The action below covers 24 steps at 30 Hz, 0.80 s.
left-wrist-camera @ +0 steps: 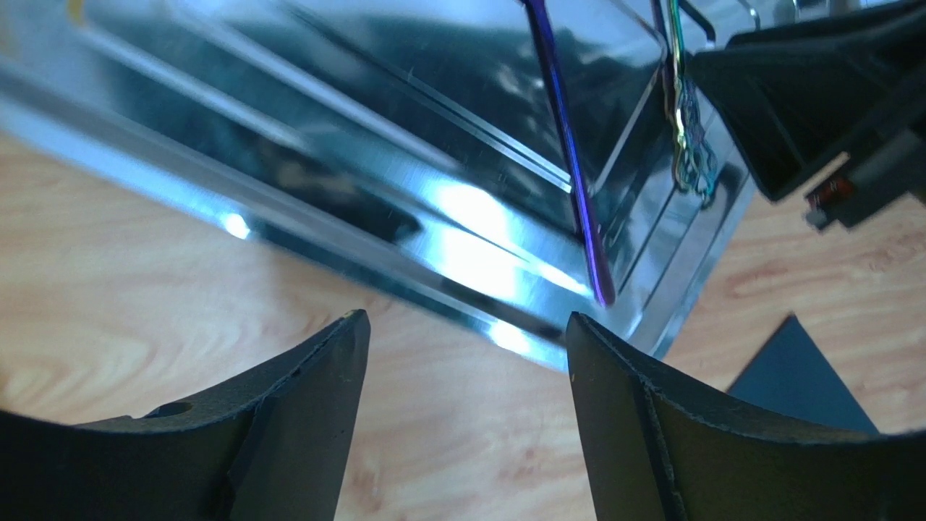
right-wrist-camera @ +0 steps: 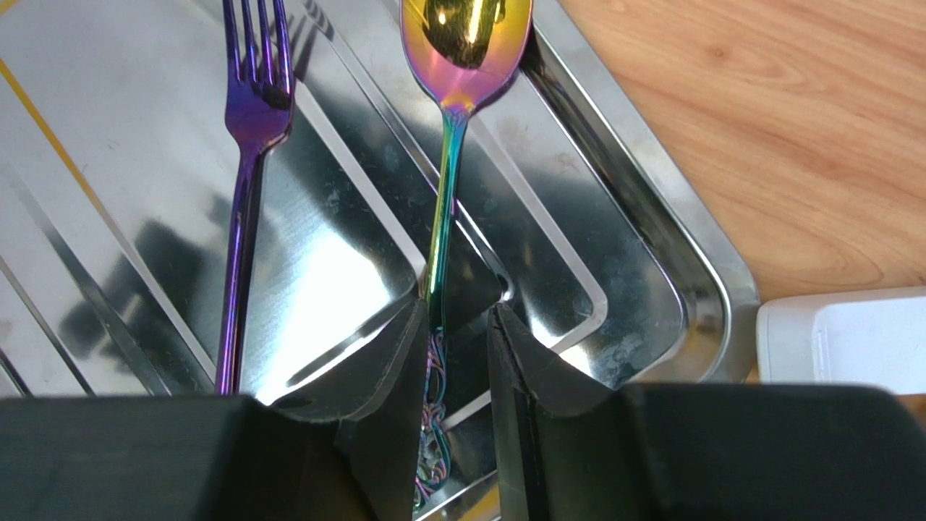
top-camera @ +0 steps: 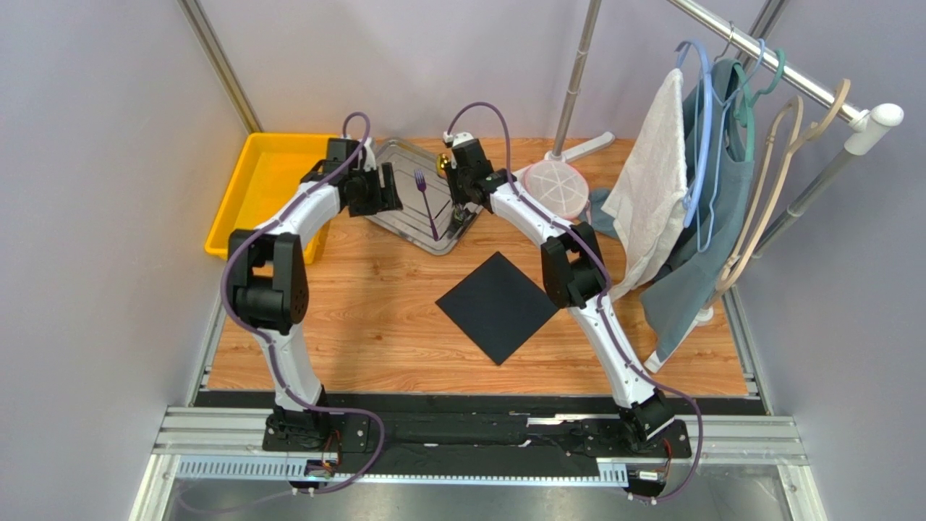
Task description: Place the utensils on the paper napkin and roll it up
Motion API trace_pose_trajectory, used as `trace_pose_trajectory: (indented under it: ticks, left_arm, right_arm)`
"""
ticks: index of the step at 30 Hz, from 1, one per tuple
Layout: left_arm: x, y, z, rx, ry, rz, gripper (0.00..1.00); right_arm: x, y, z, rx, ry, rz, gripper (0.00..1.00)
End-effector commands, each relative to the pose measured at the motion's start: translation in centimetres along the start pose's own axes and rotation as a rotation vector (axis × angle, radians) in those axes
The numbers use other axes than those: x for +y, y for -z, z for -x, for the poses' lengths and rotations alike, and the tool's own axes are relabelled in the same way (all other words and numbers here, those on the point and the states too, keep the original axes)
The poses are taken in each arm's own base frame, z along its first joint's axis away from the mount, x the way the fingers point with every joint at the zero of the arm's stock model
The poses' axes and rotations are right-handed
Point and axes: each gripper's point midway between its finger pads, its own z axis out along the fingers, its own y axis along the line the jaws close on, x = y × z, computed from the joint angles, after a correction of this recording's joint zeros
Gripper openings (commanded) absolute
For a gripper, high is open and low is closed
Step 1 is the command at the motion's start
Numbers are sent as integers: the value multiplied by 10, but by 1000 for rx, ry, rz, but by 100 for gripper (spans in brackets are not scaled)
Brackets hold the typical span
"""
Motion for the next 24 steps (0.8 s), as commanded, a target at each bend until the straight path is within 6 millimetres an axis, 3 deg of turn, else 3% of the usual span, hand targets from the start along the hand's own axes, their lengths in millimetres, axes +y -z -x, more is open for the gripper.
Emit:
trace_pose_trajectory:
  ticks: [1,9,14,16,17,19,20,22,23,24]
  left_arm:
    - [-26,-28,30,-78,-22,5,74]
    - [-28,-76,30,-52,-26,60,59]
    - [-37,-98,31,-53,-57,84,55]
    - [-43,-100,40,-73,-70,87,55]
    - [-42,-109,33,-52,-75,104,55]
    - [-48,-113,39,-62,-85,102,54]
    - [-45,-120,29,-22,-79,115,53]
    - [-51,-122,41,-39,-69,108,51]
    - [-47,-129,28,13,-66,125,48]
    - [-47,-127,41,-15,-65,145,48]
  right_arm:
    - [-1,10,19,-24,8,0,31]
    - [-5,11,12,7,-8,-13,30]
    - [-10,12,10,11,-30,-9,30]
    - [-11,11,10,13,-38,-7,30]
    - [-16,11,8,17,-48,-16,30]
    - [-15,12,10,12,-53,-8,30]
    - [-15,13,13,1,-58,-5,30]
    - [-15,15,9,7,-59,-1,29]
    - [-16,15,11,-4,-61,1,30]
    - [-16,15,7,4,-60,0,30]
